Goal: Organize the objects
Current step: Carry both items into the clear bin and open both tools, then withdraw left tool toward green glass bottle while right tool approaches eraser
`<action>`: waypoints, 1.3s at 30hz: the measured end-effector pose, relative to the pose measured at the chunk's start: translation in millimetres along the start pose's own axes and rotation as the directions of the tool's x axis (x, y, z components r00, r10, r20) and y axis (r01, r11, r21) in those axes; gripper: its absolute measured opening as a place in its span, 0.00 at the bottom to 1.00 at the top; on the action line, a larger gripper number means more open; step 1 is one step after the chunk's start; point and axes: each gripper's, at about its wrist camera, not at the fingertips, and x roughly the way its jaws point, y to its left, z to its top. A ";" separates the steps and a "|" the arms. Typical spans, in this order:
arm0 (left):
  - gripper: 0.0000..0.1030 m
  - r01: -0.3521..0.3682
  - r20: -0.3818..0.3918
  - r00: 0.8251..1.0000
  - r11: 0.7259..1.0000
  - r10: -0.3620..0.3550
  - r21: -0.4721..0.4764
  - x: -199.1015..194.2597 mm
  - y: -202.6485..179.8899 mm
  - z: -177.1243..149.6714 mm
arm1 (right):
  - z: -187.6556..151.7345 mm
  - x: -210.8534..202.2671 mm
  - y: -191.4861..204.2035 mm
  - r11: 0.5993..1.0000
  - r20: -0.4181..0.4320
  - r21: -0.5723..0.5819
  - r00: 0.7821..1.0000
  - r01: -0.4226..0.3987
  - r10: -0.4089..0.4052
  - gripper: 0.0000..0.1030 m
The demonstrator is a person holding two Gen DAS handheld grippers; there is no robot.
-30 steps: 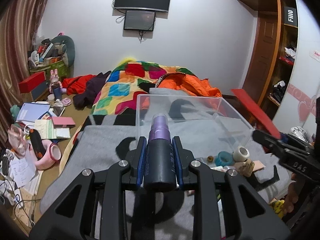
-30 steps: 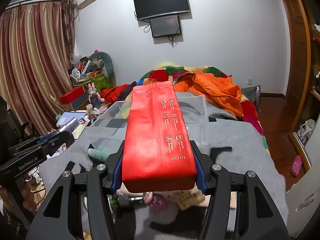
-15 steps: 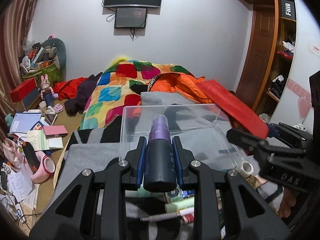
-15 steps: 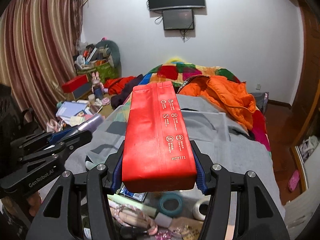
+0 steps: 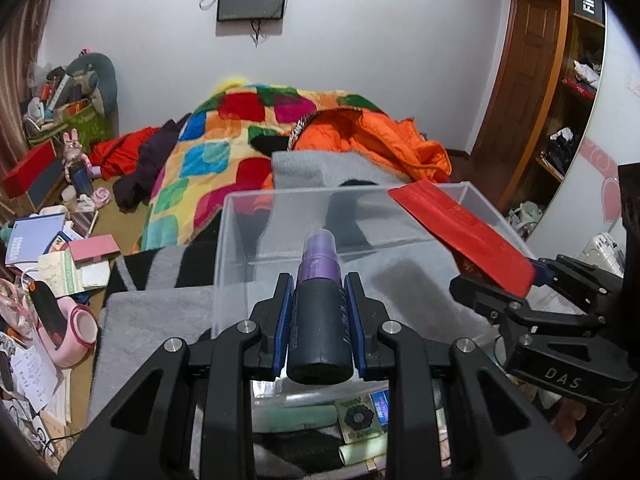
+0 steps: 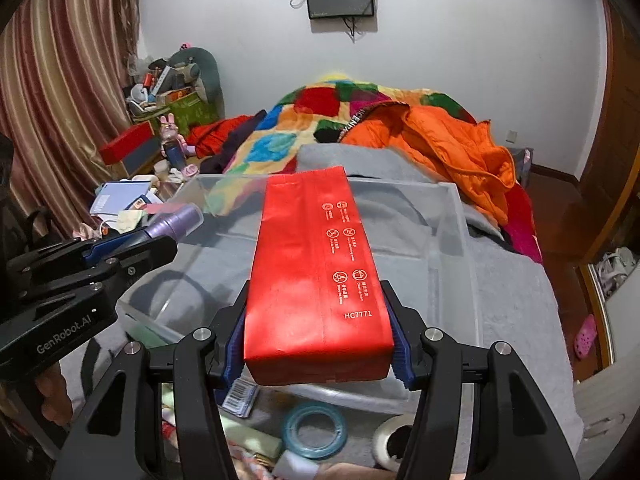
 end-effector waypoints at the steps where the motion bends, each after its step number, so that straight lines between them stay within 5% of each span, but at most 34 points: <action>1: 0.25 -0.003 -0.009 1.000 1.000 0.003 0.003 4.2 -0.7 0.6 | 1.3 1.3 -1.3 1.000 -0.003 0.002 1.000 0.006 -0.006 0.52; 12: 0.25 -0.011 -0.061 0.998 1.000 0.013 0.030 23.5 -6.1 0.6 | 2.2 11.8 -4.4 0.999 -0.055 -0.010 0.998 0.031 -0.031 0.53; 19: 0.25 -0.011 -0.061 0.998 0.999 0.013 0.034 22.3 -6.7 0.6 | 2.0 10.4 -9.8 1.000 -0.064 0.026 0.998 0.013 -0.012 0.67; 33: 0.67 -0.045 0.039 0.998 0.996 0.042 0.078 -23.7 -17.1 -5.4 | -8.3 -27.2 -1.3 0.997 0.015 -0.034 0.997 0.075 -0.074 0.78; 39: 0.79 -0.051 0.071 0.996 0.995 0.044 0.085 -44.4 -18.3 -17.3 | -24.0 -61.7 -2.1 0.993 0.096 -0.039 0.990 0.109 -0.105 0.97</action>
